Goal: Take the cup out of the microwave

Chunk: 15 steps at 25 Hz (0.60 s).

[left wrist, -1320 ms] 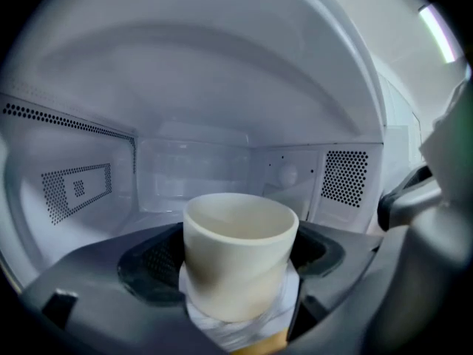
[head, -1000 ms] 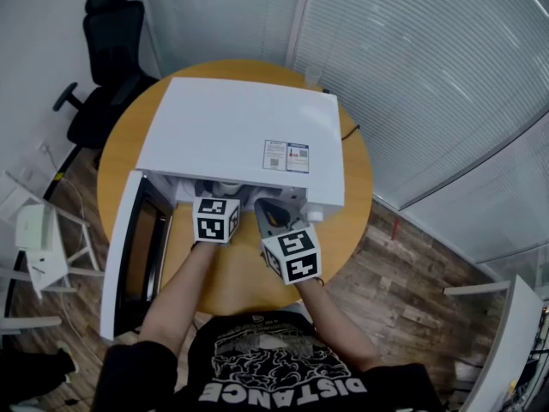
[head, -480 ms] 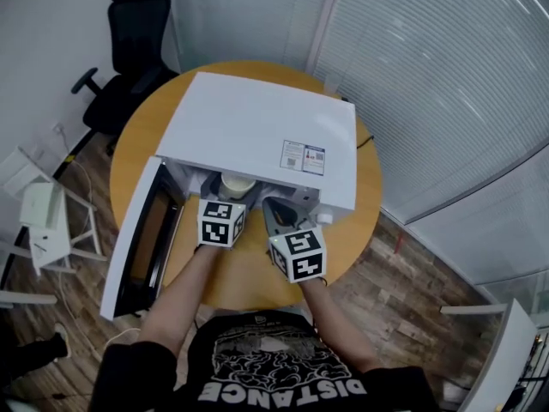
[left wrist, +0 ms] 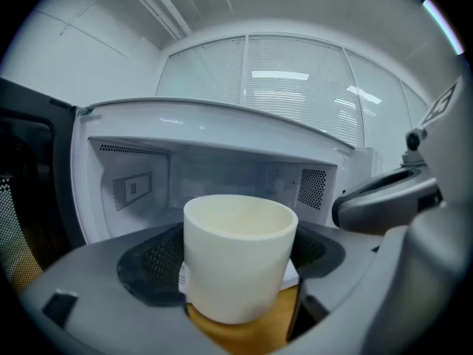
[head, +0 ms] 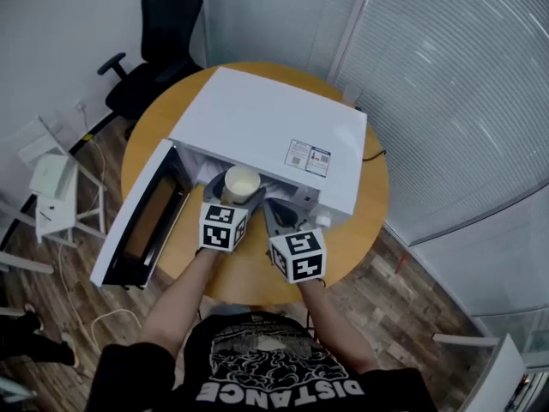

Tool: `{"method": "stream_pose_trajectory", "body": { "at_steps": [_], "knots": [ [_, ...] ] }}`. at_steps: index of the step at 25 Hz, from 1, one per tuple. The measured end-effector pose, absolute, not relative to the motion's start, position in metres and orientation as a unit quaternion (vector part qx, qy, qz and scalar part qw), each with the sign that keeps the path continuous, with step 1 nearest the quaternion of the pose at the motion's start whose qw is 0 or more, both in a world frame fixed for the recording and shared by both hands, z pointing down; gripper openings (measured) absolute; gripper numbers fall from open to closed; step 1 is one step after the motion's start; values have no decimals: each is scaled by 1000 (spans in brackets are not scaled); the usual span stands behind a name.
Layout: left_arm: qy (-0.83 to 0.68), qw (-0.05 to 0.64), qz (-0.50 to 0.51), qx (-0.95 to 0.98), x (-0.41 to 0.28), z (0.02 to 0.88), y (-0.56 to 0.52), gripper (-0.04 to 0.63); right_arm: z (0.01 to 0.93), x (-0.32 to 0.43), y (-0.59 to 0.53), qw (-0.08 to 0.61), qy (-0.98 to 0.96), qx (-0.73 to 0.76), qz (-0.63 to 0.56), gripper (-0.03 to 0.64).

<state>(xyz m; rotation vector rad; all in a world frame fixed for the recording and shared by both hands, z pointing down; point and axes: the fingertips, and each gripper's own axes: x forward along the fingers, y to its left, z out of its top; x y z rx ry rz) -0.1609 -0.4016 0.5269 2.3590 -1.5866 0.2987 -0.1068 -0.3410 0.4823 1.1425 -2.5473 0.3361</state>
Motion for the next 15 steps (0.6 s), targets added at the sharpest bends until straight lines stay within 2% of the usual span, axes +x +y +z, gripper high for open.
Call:
{"method": "stream_pose_trajectory", "body": {
  "at_steps": [15],
  "knots": [
    [-591,140,94,789,-157,519,-345,433,481,-94,-302,162,-913,358,110,15]
  ]
}}
